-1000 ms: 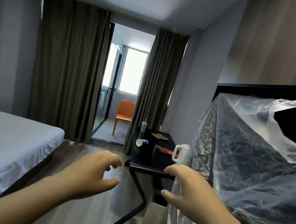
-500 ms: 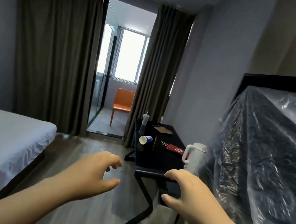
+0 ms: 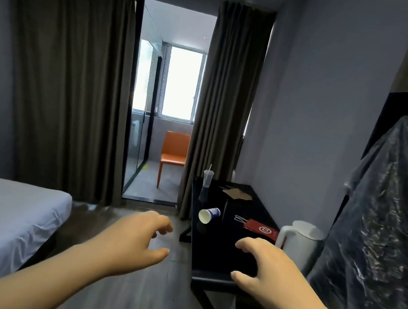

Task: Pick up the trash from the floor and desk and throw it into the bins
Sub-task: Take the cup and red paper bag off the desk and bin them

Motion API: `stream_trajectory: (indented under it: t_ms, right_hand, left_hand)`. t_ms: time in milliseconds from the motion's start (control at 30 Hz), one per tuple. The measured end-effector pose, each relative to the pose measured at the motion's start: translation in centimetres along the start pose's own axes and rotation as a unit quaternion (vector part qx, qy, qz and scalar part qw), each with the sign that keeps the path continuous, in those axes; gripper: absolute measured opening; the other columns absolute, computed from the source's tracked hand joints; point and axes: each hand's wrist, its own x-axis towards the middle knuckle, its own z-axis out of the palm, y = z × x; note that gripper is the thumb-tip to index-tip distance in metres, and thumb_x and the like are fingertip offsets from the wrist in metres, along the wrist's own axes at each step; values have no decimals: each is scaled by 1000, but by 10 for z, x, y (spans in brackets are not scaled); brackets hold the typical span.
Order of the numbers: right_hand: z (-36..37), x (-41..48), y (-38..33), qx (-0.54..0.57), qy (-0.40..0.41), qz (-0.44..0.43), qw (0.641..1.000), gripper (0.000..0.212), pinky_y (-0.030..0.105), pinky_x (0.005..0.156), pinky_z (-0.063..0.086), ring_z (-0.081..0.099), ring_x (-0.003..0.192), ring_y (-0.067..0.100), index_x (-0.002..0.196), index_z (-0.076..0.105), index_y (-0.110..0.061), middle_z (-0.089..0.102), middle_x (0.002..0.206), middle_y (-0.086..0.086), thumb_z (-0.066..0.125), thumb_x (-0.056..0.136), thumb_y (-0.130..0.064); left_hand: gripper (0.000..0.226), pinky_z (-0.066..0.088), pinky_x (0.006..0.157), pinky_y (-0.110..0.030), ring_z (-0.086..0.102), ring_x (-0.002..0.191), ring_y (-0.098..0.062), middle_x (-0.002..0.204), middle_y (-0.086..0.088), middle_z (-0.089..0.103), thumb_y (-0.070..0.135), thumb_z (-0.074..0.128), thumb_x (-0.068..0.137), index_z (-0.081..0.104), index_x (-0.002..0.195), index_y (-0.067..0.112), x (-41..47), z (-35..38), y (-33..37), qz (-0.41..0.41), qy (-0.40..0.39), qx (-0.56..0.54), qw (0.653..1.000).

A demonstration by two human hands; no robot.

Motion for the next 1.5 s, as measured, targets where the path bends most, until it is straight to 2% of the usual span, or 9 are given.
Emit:
stream_trajectory:
  t_ms: [167, 667, 833, 1067, 1200, 1367, 1500]
  right_hand:
    - [20, 59, 26, 5, -25, 16, 1000, 51, 18, 98, 39, 46, 121, 2, 133, 45, -34, 50, 129, -18, 60, 85, -44]
    - [96, 267, 51, 9, -20, 104, 994, 55, 17, 99, 40, 47, 120, -2, 133, 47, -36, 51, 131, -20, 64, 81, -48]
    - [114, 323, 57, 3, -9, 154, 988, 55, 17, 99, 39, 47, 121, 0, 133, 47, -34, 51, 130, -18, 64, 82, -46]
    - [142, 363, 81, -12, -54, 223, 973, 58, 15, 92, 40, 48, 121, 1, 135, 46, -34, 50, 132, -18, 65, 82, -46]
    - [149, 392, 105, -14, -56, 253, 966, 58, 17, 99, 39, 46, 125, 1, 137, 45, -32, 48, 136, -16, 65, 83, -44]
    - [161, 445, 148, -4, -63, 272, 960, 57, 19, 100, 40, 47, 124, 2, 135, 47, -31, 50, 134, -14, 66, 82, -43]
    - [162, 498, 196, 1, -63, 300, 952, 51, 25, 95, 46, 56, 111, 6, 125, 52, -32, 56, 124, -11, 66, 78, -43]
  left_hand:
    - [40, 43, 77, -11, 53, 100, 5, 117, 20, 54, 48, 58, 86, 53, 123, 34, 59, 27, -33, 2, -20, -15, 1000]
    - [39, 48, 88, -20, 54, 104, -1, 117, 16, 55, 46, 59, 85, 54, 121, 32, 265, 66, -196, 53, -61, -17, 997]
    - [38, 48, 86, -20, 55, 103, -3, 116, 14, 55, 45, 60, 84, 55, 119, 31, 333, 75, -245, 80, -81, -23, 993]
    - [39, 44, 85, -18, 55, 106, -4, 116, 13, 55, 44, 59, 85, 54, 121, 31, 393, 119, -278, 114, -142, -35, 983]
    - [37, 48, 86, -22, 56, 101, -4, 112, 13, 56, 46, 61, 83, 55, 117, 31, 440, 136, -289, 128, -141, -47, 981]
    - [39, 47, 84, -19, 55, 96, -1, 109, 16, 55, 50, 62, 81, 55, 116, 32, 507, 164, -301, 149, -147, -50, 976]
    - [48, 48, 86, -20, 55, 98, 0, 112, 18, 54, 60, 58, 81, 53, 121, 34, 572, 180, -309, 149, -152, -43, 976]
